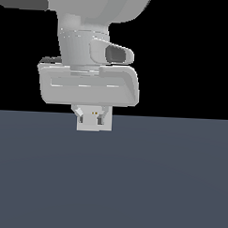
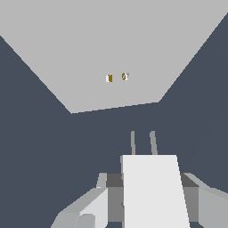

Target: Plug the charger into the wall socket.

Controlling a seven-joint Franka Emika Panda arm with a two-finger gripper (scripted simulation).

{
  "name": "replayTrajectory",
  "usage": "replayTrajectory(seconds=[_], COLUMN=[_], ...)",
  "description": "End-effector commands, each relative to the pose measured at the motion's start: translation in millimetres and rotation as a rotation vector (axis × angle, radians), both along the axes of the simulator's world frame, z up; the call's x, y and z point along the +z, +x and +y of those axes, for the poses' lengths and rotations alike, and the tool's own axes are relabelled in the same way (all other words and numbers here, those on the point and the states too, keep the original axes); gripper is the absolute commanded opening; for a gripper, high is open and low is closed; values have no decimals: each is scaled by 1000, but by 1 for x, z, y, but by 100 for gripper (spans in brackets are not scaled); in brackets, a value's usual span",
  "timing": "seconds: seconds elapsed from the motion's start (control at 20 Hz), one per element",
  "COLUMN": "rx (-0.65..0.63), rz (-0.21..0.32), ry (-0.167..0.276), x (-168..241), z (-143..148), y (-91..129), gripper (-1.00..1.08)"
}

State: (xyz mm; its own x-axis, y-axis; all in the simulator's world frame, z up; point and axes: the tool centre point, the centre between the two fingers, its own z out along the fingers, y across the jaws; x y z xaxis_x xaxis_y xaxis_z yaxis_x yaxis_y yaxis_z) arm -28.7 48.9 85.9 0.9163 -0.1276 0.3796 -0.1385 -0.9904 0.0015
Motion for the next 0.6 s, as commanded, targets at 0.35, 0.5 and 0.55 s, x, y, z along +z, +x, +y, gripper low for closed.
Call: replayTrajectory(seconds=[0.35, 0.5, 0.55], rx=[120, 137, 141], rz=[4, 6, 6], ry=[1, 1, 2], x=[12, 14, 14], z=[5, 6, 6], y=[4, 4, 4], gripper=[-100, -100, -100])
